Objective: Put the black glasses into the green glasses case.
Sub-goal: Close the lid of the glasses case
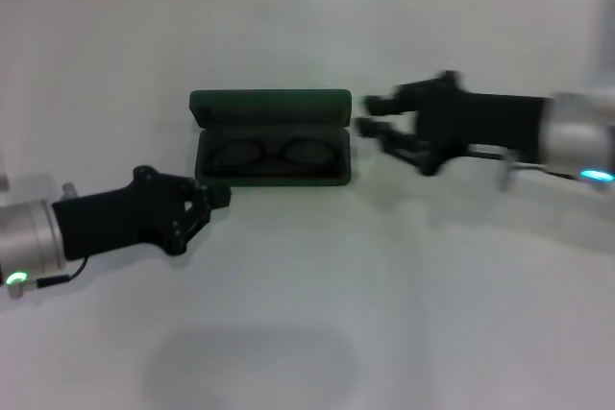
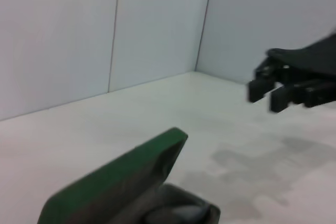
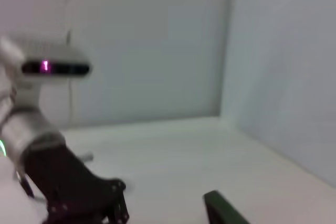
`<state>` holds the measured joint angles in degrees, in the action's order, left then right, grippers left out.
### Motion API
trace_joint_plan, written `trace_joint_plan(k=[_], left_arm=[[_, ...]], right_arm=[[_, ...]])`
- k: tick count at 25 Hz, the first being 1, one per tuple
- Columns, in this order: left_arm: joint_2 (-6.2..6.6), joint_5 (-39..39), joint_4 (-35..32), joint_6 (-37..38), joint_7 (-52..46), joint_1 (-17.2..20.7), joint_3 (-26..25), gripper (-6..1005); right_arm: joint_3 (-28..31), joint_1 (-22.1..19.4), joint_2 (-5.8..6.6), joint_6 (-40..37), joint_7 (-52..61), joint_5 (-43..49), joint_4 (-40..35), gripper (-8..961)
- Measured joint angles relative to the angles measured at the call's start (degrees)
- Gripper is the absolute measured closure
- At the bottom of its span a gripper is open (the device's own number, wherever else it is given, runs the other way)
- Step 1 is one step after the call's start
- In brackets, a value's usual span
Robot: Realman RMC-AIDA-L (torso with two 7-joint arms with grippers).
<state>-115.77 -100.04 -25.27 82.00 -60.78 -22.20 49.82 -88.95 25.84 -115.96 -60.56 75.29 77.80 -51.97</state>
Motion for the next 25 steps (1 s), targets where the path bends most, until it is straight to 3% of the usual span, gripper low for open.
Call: trace_joint_plan(k=[6,8,11,16,21,24,25], left_arm=[[-0.17,-0.36,-0.22,-0.20,-5.52,-3.39,0.25,936],[-0.15,-0.67,-0.24,-1.45,-7.13,-4.49,0.25,935],[0.03,-0.95,-0.27,-5.53,-9.78,-5.23,0.06,934],[0.22,-1.28,-0.39,-13.13,-12.63,-5.65,0.13,933],[0.15,-1.39,-0.05,-15.77,-12.96,-6.89,0.34,932],[0.04,-1.39,0.12,-16.06,-12.97,-7.28,0.36,931],[-0.06,-1.46,0.16,-16.08,-12.97,-7.43,0.38,931]], right_arm=[[17.63,-3.35,0.85,-18.76,-6.96,-1.00,13.47,632],[20.82,-3.63,1.57,-23.95,-11.76,-0.94,18.90,620],[22.14,-4.03,2.44,-26.87,-16.59,-0.92,24.21,601],[22.04,-6.04,1.85,-26.55,-24.22,-0.43,27.09,571],[22.02,-6.80,1.51,-24.68,-26.01,0.92,27.99,344],[22.03,-6.60,1.31,-24.33,-26.05,2.00,28.15,130],[22.02,-6.56,1.24,-24.20,-26.08,2.12,28.17,121]])
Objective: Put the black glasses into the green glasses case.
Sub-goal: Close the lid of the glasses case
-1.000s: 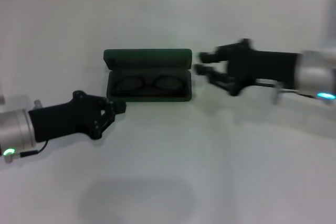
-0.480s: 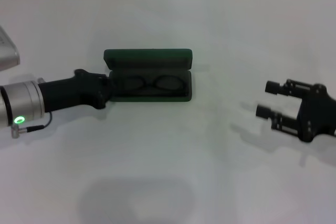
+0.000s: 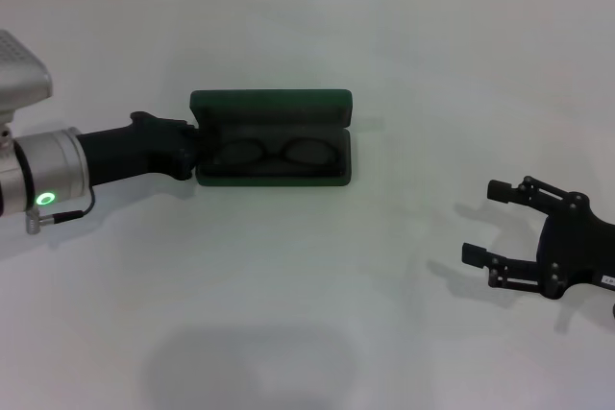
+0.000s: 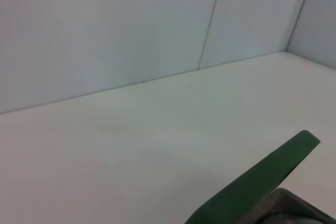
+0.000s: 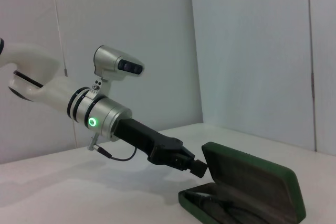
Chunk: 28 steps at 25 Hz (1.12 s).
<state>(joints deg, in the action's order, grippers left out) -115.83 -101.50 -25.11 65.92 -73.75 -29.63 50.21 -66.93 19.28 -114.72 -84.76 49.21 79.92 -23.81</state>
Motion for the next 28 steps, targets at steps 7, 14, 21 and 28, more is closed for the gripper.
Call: trace_joint_plan(k=[7,14,21,28], left_arm=[[-0.90,-1.41,0.15,-2.57,-0.01,-1.29,0.08,929],[-1.74,-1.47,-0.20,-8.10,-0.04,-1.90,-0.07,927],[-1.90,0.87,-0.35,-12.68,0.26,-2.66,-0.47,925],[-1.42,0.84,-0.48,-10.40,-0.85,-2.74,-0.15,923]], right_arm=[[-0.33,0.33,-0.37,0.12,-0.54,0.10,0.07,84],[-0.72,0.76,-0.49,-0.24,-0.57,0.10,0.06,84],[-0.80,0.97,-0.59,-0.44,-0.45,0.08,-0.09,83],[-0.73,0.96,-0.59,-0.66,-0.25,0.05,-0.18,84]])
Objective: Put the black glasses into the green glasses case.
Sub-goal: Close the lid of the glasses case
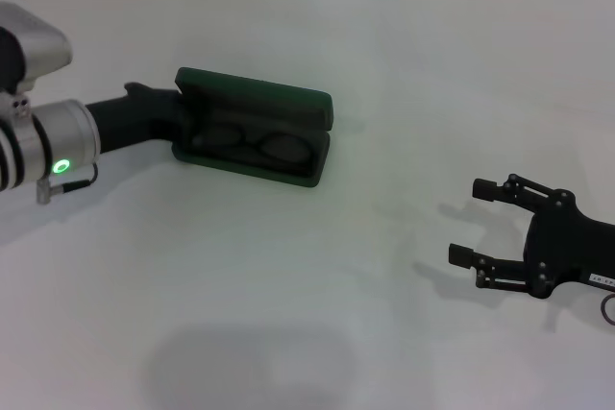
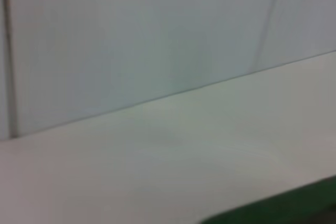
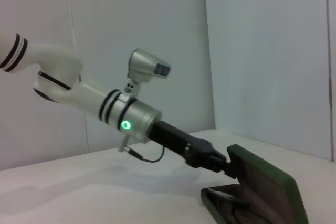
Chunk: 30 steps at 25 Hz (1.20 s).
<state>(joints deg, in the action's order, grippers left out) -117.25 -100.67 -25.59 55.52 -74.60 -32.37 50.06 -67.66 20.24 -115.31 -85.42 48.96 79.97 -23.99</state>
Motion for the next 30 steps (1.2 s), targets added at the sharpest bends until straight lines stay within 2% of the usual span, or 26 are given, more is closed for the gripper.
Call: trace_joint_plan(k=[3,5,8,10,13,15,17,21,25,30], left_arm=[[1.04,-0.47,-0.49,6.04,-2.46,1.18,0.09,923],[2.20,-0.14,-1.78,13.61,-5.34,3.29,-0.17,922],[2.46,1.26,-4.71,19.33,-10.23,5.56,-0.33,921],[1.59,2.39,-7.79,20.25,-13.41,6.43,-0.37,921],[-0.51,4.12,-11.09,19.49,-13.83,6.57,-0.40,920],[-2.02,4.85,-12.98,17.51,-15.55,5.58,-0.30,920],[-2.49,5.01,-13.13,14.90,-16.94,3.95,0.15,919],[-3.00,6.26,-10.40,4.44,-19.10,-0.48,3.41,918],[-3.06,11.53,-8.06,-7.79,-19.43,-3.52,10.84,917],[-3.09,16.98,-7.36,-23.23,-21.75,-6.68,26.13,916]], right_arm=[[0.23,-0.01,0.00,-0.03,0.00,-0.02,-0.12,84],[0.40,-0.02,0.00,-0.03,0.00,-0.11,-0.12,84],[0.52,-0.03,0.00,-0.02,-0.01,-0.23,-0.15,84],[0.53,-0.03,0.00,0.08,-0.01,-0.29,-0.19,84],[0.52,0.21,-0.01,0.39,-0.14,-0.36,-0.06,84],[0.49,0.54,-0.07,0.52,-0.20,-0.41,0.21,84],[0.45,0.61,-0.16,0.59,-0.25,-0.43,0.28,83],[0.38,0.85,-0.29,0.61,-0.32,-0.44,0.30,83],[0.25,1.08,-0.36,0.61,-0.33,-0.44,0.33,83],[0.17,1.21,-0.34,0.68,-0.35,-0.44,0.36,83]])
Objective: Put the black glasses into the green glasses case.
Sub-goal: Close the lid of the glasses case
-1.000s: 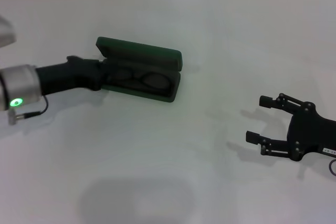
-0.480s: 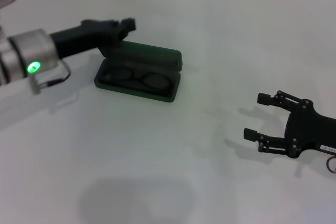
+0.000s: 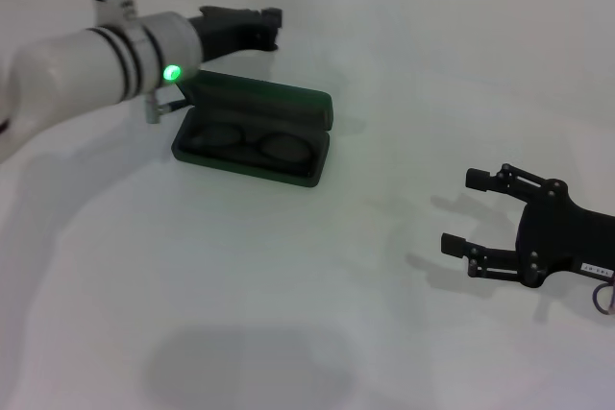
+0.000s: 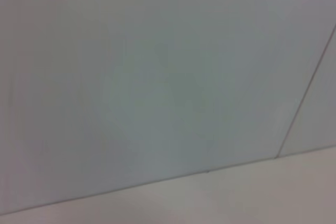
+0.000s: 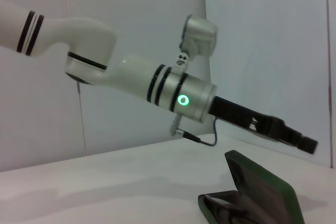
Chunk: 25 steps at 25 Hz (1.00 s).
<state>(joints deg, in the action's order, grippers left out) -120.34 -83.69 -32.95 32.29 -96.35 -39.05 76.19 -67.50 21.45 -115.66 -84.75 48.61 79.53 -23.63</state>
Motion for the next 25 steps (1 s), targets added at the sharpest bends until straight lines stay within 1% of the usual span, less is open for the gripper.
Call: trace_joint_plan(k=[2,3,6,10,13,18,21,25], left_arm=[[0.11,0.22,0.37,-2.04,-1.53,-0.62,2.97,915],[0.17,0.18,0.70,-2.27,-2.43,-0.87,3.46,915],[0.37,-0.04,1.86,-2.18,-4.33,-1.08,3.73,914],[0.53,-0.09,3.23,-1.94,-5.24,-0.27,3.77,913],[0.58,-0.09,3.06,-0.17,-5.10,0.85,3.45,912],[1.22,0.39,2.50,3.33,-4.63,2.33,2.85,911],[1.22,0.35,1.70,4.84,-2.99,3.79,1.24,910],[0.88,0.43,0.90,7.26,0.09,5.35,-1.02,909]], right_arm=[[-0.01,0.05,0.00,0.01,0.00,0.00,0.00,83],[0.00,0.06,0.00,0.01,0.00,0.00,0.00,83],[-0.01,0.07,0.00,-0.08,0.00,0.01,-0.08,83],[0.00,0.11,0.00,-0.37,-0.01,0.01,-0.11,83],[0.00,0.26,0.00,-0.33,-0.01,0.01,-0.10,83],[0.00,0.40,-0.01,-0.11,0.00,0.06,-0.08,83],[-0.07,0.68,-0.04,-0.05,0.00,0.23,-0.02,84],[-0.10,0.75,-0.11,0.00,-0.01,0.29,-0.01,84]])
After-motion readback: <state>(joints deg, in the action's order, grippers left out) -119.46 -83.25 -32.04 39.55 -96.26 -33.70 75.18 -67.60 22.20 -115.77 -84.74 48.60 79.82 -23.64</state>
